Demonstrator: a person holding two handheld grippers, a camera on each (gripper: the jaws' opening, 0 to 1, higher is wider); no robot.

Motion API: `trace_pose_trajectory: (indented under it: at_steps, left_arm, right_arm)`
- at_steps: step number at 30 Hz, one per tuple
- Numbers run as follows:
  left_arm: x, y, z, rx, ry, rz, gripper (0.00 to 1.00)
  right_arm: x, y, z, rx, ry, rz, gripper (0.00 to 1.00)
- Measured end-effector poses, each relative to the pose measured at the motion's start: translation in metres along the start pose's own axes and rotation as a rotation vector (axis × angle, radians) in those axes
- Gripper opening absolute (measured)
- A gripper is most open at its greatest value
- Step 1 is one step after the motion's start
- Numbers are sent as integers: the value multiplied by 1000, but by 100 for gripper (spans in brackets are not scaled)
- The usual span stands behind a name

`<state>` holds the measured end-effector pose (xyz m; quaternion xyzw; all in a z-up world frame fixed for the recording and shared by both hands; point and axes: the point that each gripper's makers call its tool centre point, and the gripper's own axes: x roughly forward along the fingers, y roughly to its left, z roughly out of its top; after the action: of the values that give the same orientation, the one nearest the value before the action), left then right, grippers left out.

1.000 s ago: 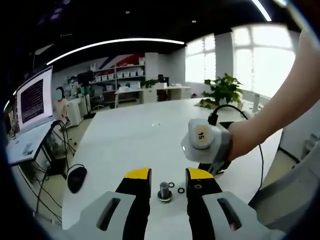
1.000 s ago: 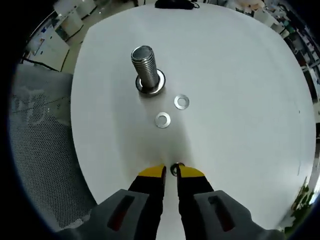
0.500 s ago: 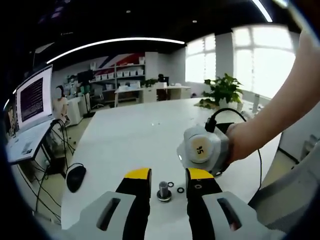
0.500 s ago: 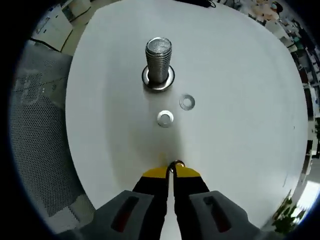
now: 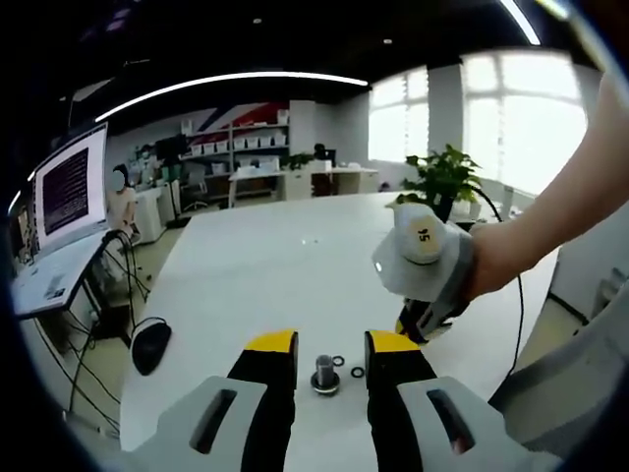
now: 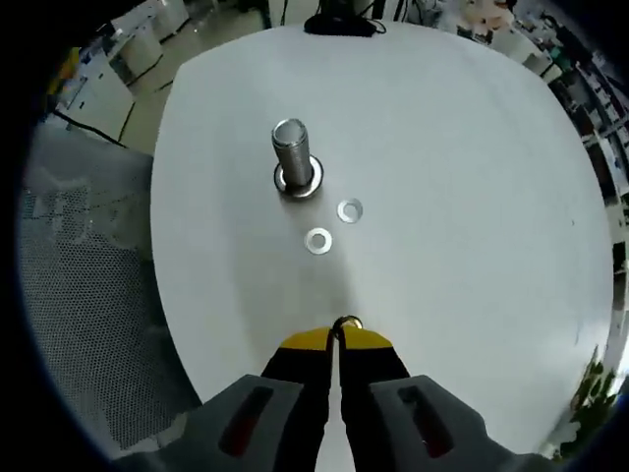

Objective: Place the washer onto the threaded stud by aligning its center hole with the stud, sliding it down to the base, and recovering from edge contact or off-axis alignment until the washer reaches the visible bottom stop.

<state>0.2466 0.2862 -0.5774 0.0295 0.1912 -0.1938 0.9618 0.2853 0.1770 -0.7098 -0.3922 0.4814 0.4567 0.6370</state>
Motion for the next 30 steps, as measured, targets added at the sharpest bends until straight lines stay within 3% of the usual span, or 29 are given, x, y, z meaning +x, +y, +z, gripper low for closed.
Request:
trace_pose_trajectory:
  at_steps: [10, 18, 21, 30]
  left_arm:
    - [0, -1, 2, -4, -8, -8, 25]
    - [2, -7, 1, 19, 2, -23, 25]
    - [3, -8, -1, 17, 11, -30, 25]
    - [2, -7, -3, 18, 15, -28, 25]
  right_arm:
    - [-46, -16, -1, 25, -89, -65, 3]
    - [-82, -36, -16, 53, -147, -129, 3]
    - [-83, -37, -23, 89, -144, -117, 3]
    - [-55, -31, -33, 53, -89, -114, 3]
